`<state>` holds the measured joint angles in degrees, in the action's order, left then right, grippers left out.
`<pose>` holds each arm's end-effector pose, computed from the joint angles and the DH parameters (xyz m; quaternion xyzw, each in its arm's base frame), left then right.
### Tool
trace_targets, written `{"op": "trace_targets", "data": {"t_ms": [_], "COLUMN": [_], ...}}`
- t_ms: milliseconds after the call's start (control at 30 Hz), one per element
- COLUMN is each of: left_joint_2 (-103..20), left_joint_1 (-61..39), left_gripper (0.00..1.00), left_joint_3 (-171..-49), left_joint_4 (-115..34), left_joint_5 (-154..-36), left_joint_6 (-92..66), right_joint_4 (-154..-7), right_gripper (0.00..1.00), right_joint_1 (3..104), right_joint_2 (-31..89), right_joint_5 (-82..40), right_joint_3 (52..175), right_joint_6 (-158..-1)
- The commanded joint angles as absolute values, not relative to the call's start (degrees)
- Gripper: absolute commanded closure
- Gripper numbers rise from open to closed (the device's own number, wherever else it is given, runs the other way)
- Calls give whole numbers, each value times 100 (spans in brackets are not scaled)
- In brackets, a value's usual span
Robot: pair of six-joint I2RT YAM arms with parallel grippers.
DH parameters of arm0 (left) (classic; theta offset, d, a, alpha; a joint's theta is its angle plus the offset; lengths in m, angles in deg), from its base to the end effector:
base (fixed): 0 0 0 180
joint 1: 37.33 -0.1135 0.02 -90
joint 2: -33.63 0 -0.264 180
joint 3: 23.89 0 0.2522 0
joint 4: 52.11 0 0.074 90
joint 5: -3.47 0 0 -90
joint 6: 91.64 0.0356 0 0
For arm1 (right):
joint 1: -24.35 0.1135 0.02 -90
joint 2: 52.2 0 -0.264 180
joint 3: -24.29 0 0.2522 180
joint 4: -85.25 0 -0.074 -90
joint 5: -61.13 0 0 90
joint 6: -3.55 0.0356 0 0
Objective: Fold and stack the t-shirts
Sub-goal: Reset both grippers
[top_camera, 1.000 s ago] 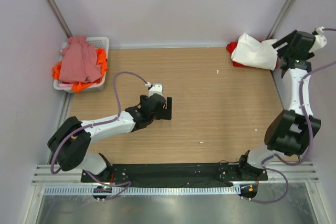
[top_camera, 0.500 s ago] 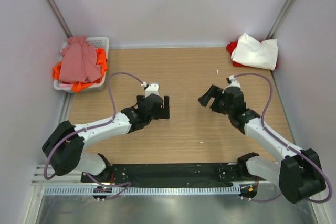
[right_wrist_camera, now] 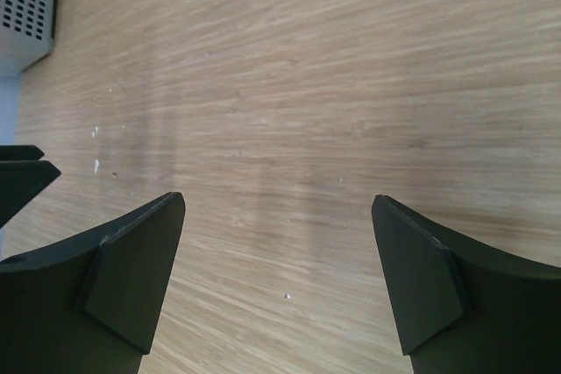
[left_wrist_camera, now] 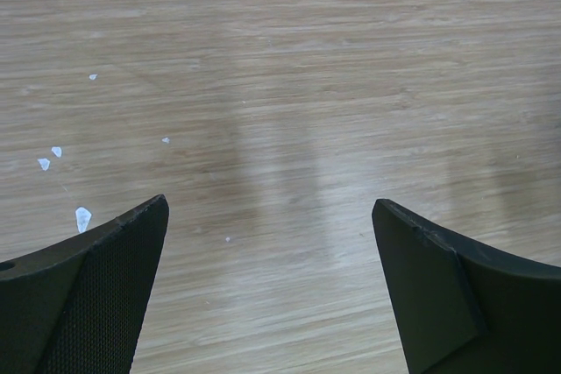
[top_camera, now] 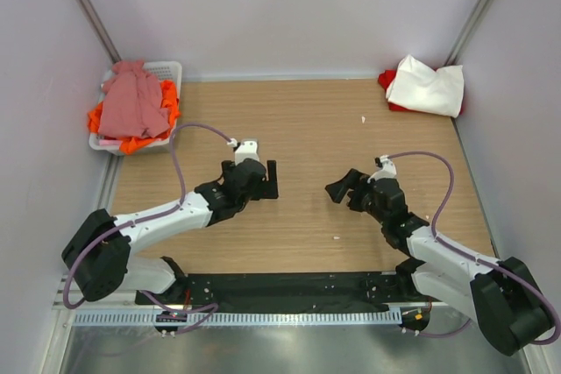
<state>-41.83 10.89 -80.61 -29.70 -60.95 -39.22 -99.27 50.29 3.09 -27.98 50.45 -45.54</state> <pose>0.1930 -0.1929 0.2182 -0.0088 0.8926 -0.1268 0.4326 0.1703 0.0834 0.1621 0.1055 0.8349 0.3030 0.4472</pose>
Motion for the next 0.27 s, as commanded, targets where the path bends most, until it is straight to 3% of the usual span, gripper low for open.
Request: {"op": "trace_targets", "data": {"t_ms": [0,233], "left_joint_2": [-4063,-4441], "left_joint_1": [1039,635], "left_gripper": [0,0], "left_joint_3": [-8142,-8440], "left_joint_4": [-2982,-2535], "left_joint_5": [-5674,-6376], "left_joint_6": [-4049,-4075], "right_joint_4": [-10595,-10682], "right_gripper": [6,6], "right_joint_1": [5063,5063], "right_joint_2": [430,265], "right_joint_5": [-3037,-2781], "right_joint_3": [5184,5106], "right_joint_6": [-4514,-4593]}}
